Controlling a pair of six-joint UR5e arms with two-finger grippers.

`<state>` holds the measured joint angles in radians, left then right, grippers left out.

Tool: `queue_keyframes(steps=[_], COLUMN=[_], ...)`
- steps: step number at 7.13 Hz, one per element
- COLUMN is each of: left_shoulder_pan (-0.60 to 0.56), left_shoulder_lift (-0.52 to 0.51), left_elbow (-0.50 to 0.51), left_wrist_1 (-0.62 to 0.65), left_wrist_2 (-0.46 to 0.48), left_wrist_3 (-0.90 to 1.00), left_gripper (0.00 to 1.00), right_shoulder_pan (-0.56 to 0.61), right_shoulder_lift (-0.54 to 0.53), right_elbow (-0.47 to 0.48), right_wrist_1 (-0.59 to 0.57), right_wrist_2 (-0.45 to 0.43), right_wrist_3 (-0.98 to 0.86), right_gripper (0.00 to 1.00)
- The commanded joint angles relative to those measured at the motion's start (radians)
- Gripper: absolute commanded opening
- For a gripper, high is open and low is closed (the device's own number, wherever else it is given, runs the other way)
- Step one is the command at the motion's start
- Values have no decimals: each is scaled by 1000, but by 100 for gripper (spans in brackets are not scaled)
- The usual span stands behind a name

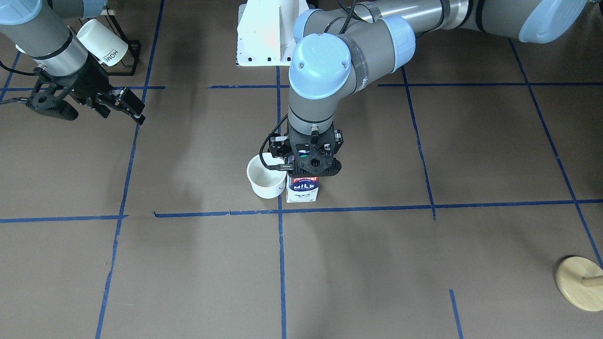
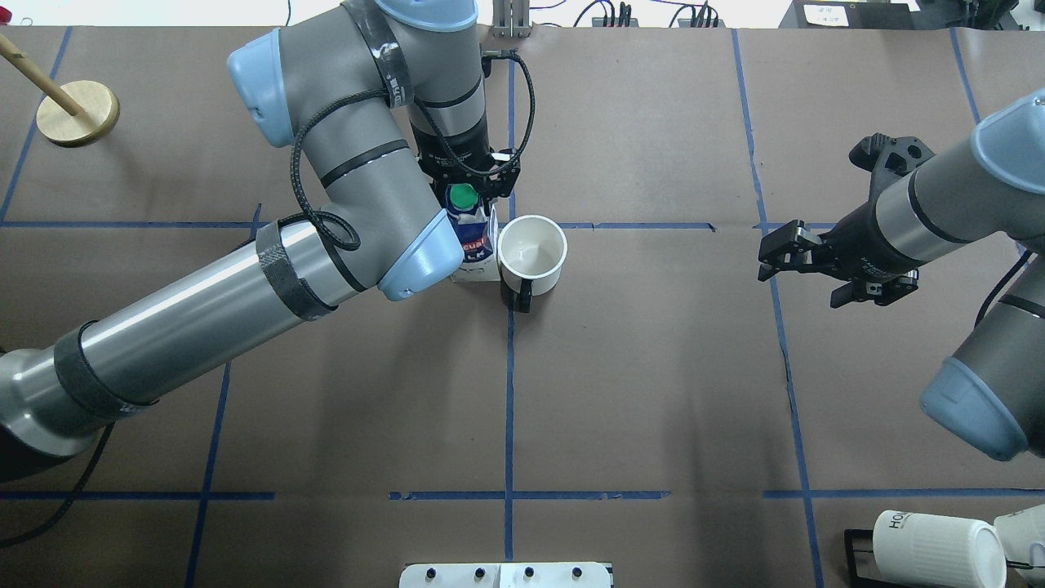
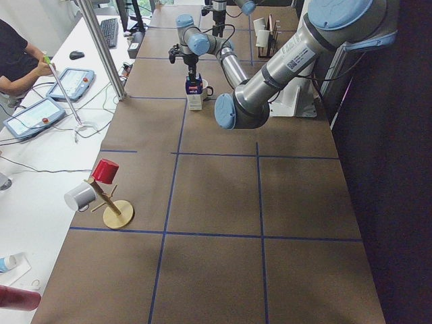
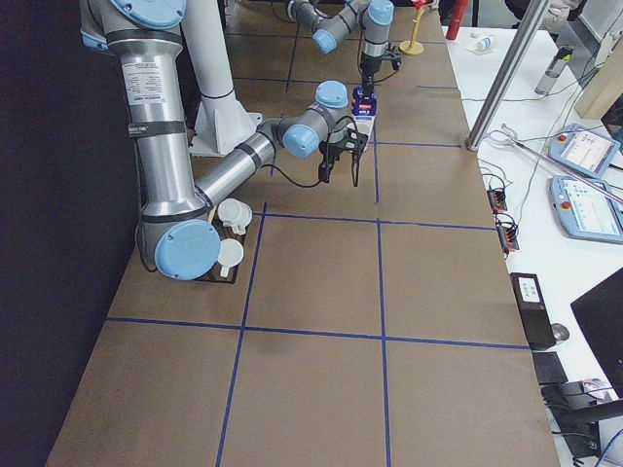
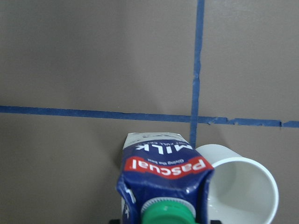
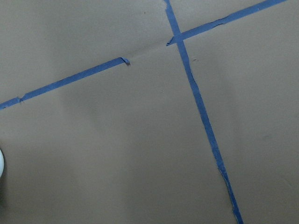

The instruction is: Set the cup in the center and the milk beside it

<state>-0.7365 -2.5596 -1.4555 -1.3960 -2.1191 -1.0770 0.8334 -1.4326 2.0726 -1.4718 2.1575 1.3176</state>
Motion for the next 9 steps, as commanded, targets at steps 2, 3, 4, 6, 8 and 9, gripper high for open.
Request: queue_keyframes(steps=[2, 3, 4, 6, 8, 9], left_shoulder_pan=[-99, -139, -190, -347, -523, -606], left_shoulder_lift=[192, 314, 408, 639, 824, 896], left_elbow=[-374, -502, -575, -663, -649, -605], left_wrist_1=[83, 83, 86, 86, 88, 88], left_wrist_2=[-9, -15, -85, -179, -188, -188], left_wrist_3=[15, 63, 156, 458, 848, 1043], left_gripper=[100, 100, 100, 100, 100, 100], right_shoulder_pan=[93, 168, 264, 424, 600, 680], right_shoulder_lift=[-78, -132, -196, -296, -296, -287], right_elbow=[14, 14, 6, -22, -43, -69], right_wrist_1=[-2, -5, -12, -34, -243, -324], right_wrist_2=[68, 112, 158, 182, 199, 199], right_wrist_3=[-174, -290, -446, -747, -1118, -1285], right_gripper=[100, 100, 100, 100, 100, 100])
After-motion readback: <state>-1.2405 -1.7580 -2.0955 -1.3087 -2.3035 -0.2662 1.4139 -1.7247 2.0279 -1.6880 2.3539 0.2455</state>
